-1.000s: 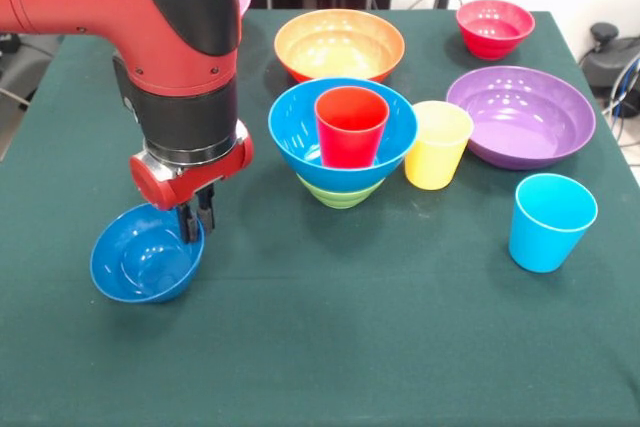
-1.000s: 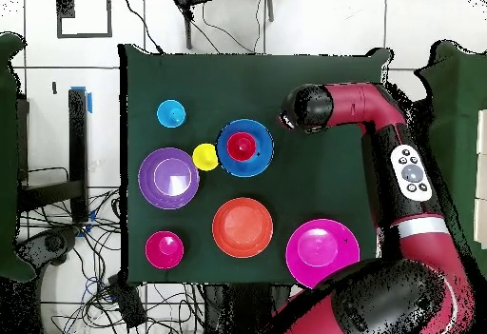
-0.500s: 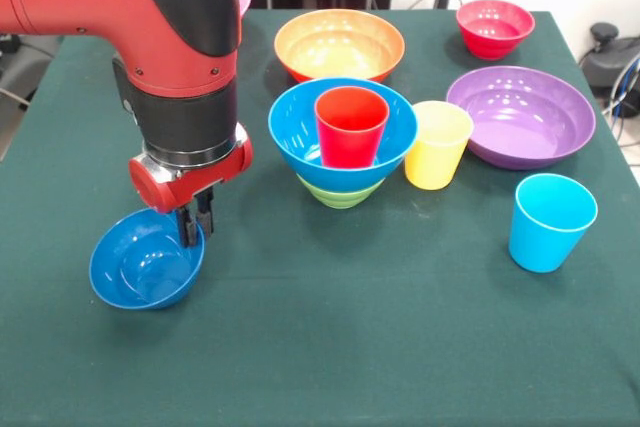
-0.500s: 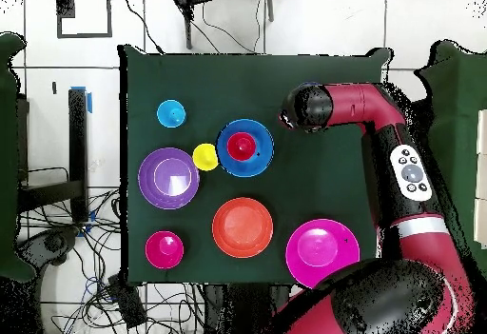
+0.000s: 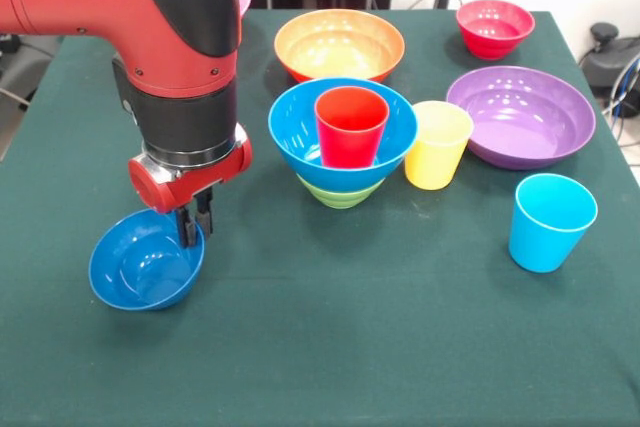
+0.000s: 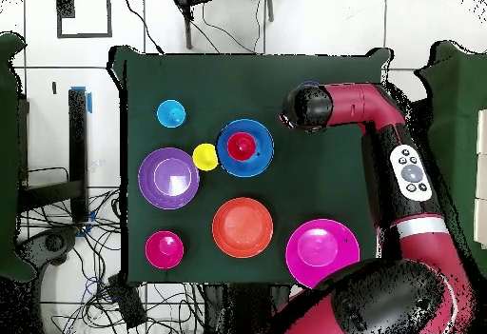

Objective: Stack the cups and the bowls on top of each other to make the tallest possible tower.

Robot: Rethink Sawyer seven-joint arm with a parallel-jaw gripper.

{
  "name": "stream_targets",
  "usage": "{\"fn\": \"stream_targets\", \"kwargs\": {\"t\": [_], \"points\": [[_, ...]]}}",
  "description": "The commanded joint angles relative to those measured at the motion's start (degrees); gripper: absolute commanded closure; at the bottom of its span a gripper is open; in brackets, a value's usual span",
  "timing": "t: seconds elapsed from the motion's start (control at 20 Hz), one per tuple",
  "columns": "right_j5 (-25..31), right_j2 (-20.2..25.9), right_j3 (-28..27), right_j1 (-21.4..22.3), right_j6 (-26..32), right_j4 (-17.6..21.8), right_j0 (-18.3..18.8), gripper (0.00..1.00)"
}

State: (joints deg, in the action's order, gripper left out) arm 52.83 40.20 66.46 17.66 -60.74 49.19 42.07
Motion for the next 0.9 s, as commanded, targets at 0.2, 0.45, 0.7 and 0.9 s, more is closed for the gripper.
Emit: {"fn": "stream_targets", "kwargs": {"t": [0.2,0.45,0.7,0.9], "points": [[-3.1,-2.5,-0.1,-2.9,13.0,4.8,-1.1,1.0],[-3.0,-2.6,-0.1,-2.7,12.8,4.8,-1.3,1.0],[-2.4,-2.5,-0.1,-2.5,13.0,4.4,-1.3,1.0],[-3.1,-2.6,-0.1,-2.8,12.9,4.7,-1.1,1.0]]}}
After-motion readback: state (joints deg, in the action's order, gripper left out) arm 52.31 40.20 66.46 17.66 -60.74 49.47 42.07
